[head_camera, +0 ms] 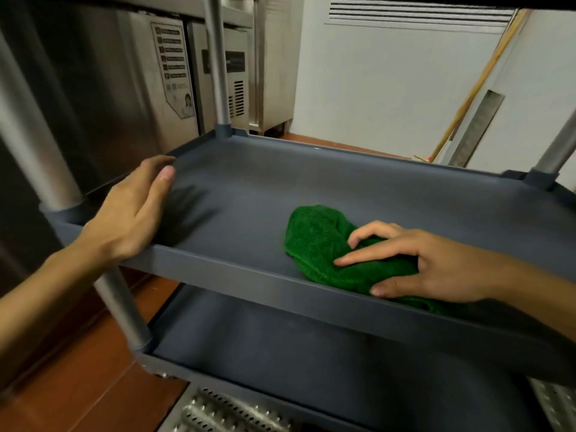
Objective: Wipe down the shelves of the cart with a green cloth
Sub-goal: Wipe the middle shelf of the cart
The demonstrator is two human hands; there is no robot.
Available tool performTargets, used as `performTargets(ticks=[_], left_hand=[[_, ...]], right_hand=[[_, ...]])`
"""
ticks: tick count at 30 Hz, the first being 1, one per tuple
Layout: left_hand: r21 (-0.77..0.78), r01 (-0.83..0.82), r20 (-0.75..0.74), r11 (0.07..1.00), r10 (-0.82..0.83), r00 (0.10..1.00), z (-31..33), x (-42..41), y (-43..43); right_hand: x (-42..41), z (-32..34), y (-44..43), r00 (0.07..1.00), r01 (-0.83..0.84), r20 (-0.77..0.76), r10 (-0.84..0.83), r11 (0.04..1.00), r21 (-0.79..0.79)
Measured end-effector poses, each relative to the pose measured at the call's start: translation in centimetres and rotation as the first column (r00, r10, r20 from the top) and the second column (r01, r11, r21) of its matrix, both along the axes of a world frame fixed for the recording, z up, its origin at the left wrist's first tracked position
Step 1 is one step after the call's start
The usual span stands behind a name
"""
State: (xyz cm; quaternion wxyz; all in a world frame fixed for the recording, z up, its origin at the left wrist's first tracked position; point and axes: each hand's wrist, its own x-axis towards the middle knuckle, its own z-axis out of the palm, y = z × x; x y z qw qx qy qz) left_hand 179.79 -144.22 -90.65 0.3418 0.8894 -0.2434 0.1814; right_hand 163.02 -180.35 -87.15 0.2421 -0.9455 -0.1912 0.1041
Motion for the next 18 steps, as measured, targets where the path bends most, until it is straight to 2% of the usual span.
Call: performTargets(ticks=[5, 18], left_hand=[[-0.018, -0.021, 0.008, 1.0, 0.021, 1.0, 0.0, 0.0, -0.2], [-0.232, -0.037, 0.024, 0.972, 0.043, 0.999, 0.1, 0.2, -0.2]], right_hand=[[1.9, -0.4, 2.2, 0.999, -0.037, 0.02, 0.036, 0.999, 0.029], [8.0, -0.4, 10.1, 0.993, -0.113, 0.026, 0.112, 0.992, 0.049]])
